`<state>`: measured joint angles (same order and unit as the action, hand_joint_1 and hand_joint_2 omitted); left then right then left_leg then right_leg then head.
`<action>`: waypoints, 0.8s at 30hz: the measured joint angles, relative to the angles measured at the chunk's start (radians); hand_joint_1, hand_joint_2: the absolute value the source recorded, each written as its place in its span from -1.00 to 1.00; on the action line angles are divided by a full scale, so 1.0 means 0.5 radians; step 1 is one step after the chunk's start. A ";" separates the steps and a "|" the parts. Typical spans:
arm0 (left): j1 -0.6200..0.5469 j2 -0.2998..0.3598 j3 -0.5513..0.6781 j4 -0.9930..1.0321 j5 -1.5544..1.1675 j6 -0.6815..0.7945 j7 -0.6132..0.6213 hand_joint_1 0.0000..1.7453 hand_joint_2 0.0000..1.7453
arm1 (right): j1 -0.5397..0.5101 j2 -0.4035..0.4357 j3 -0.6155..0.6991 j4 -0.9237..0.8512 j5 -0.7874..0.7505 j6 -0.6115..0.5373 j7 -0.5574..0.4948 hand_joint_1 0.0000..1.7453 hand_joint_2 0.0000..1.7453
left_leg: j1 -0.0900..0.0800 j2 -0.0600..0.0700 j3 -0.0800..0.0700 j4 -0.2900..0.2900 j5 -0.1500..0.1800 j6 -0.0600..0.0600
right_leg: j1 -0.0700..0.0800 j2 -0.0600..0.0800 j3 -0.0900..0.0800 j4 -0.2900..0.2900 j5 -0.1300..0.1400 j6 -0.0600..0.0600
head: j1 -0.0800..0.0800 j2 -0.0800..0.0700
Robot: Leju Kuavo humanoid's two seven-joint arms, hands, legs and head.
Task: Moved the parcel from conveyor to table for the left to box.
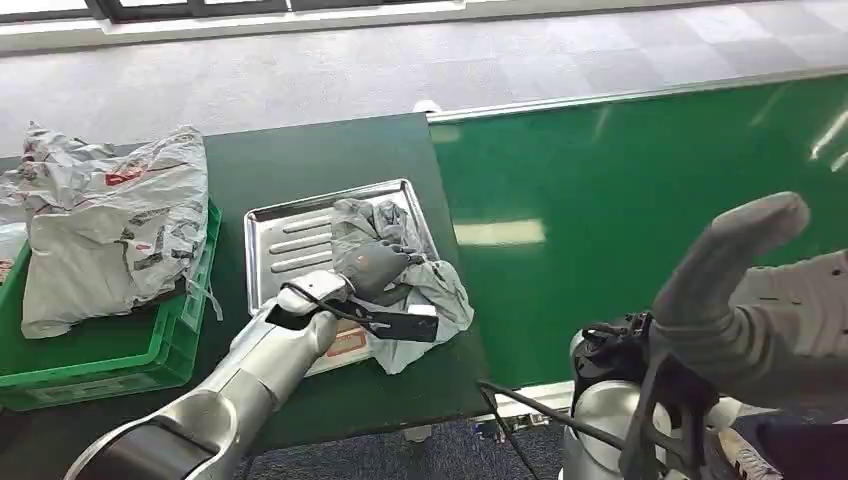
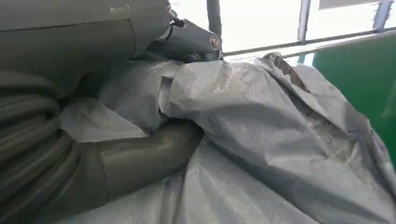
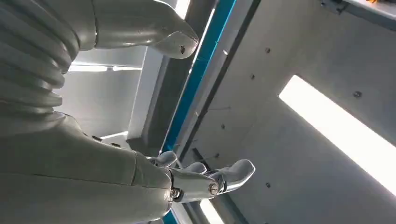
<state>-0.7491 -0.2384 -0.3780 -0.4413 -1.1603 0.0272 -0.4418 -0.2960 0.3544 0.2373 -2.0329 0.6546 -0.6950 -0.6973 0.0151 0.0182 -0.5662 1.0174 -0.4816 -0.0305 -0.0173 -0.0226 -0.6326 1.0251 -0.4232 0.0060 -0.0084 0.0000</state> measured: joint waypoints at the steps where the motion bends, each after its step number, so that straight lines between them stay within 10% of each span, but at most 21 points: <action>1: 0.001 0.004 0.010 -0.011 0.082 -0.034 -0.086 1.00 1.00 | 0.000 0.000 0.000 0.010 -0.008 0.000 0.000 -1.00 1.00 | 0.000 0.000 -0.001 0.000 0.000 0.000 | 0.000 0.000 0.000 0.000 0.000 0.000 | 0.000 0.000; 6: 0.061 0.015 0.080 -0.147 0.437 -0.296 -0.459 1.00 1.00 | 0.000 0.000 0.000 0.071 -0.034 0.000 0.000 -1.00 1.00 | 0.000 -0.001 -0.003 0.000 0.000 0.000 | 0.000 -0.001 -0.002 0.000 0.000 0.000 | 0.001 0.000; 18: 0.111 0.025 0.145 -0.250 0.462 -0.317 -0.484 1.00 1.00 | 0.000 0.000 0.000 0.123 -0.035 0.000 0.000 -1.00 1.00 | 0.000 -0.001 -0.006 0.000 0.000 0.000 | 0.000 -0.001 -0.006 0.000 0.000 0.000 | 0.000 0.000; 24: 0.331 0.175 0.128 -1.072 2.054 -0.981 -0.524 1.00 1.00 | 0.011 -0.002 -0.012 0.152 -0.071 0.000 0.000 -1.00 1.00 | 0.000 -0.001 -0.009 0.000 0.001 -0.001 | 0.001 0.001 -0.010 0.001 0.000 0.000 | 0.000 0.000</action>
<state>-0.5834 -0.1510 -0.3139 -0.9772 -0.1332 -0.4636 -0.7038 -0.2903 0.3536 0.2312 -1.9570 0.6191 -0.6950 -0.6973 0.0153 0.0179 -0.5705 1.0174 -0.4812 -0.0310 -0.0167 -0.0222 -0.6376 1.0254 -0.4235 0.0058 -0.0084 0.0000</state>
